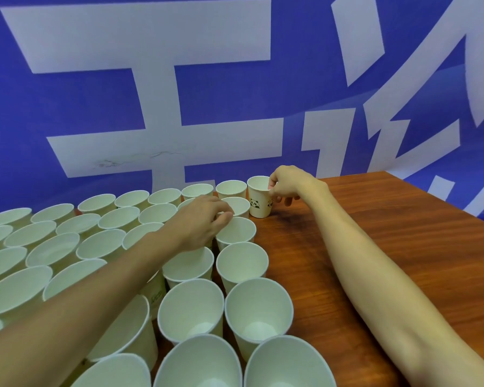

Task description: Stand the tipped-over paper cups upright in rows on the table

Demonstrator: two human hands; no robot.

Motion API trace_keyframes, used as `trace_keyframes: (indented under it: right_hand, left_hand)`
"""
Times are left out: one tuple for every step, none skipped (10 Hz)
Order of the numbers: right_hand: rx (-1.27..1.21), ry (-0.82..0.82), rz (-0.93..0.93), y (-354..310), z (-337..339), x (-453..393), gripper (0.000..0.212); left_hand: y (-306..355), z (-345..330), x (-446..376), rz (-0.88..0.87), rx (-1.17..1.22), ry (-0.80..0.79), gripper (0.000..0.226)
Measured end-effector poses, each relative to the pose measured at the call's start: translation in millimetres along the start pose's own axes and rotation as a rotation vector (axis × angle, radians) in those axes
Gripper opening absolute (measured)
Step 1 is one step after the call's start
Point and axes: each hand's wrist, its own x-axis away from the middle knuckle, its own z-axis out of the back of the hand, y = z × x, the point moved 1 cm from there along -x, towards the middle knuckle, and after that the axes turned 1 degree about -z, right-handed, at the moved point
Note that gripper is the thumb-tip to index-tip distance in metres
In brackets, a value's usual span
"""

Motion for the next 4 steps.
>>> trace_keyframes:
  right_hand:
    - [-0.011,-0.004,0.001,-0.1,2.3,1.8,0.009]
    - [-0.026,0.000,0.003,-1.3,5.9,5.0,0.020]
    - [-0.032,0.024,0.006,-1.7,8.7,6.1,0.026]
    - [-0.013,0.082,0.017,-9.8,11.4,10.0,0.031]
  left_hand:
    - [0.2,0.4,0.1,-0.004,0.001,0.009,0.031]
    - [1.6,1.3,0.6,-0.010,-0.010,0.009,0.032]
    - [0.8,1.7,0.5,-0.008,-0.002,0.006,0.032]
    - [2.7,3.1,0.2,-0.015,0.010,0.012,0.032]
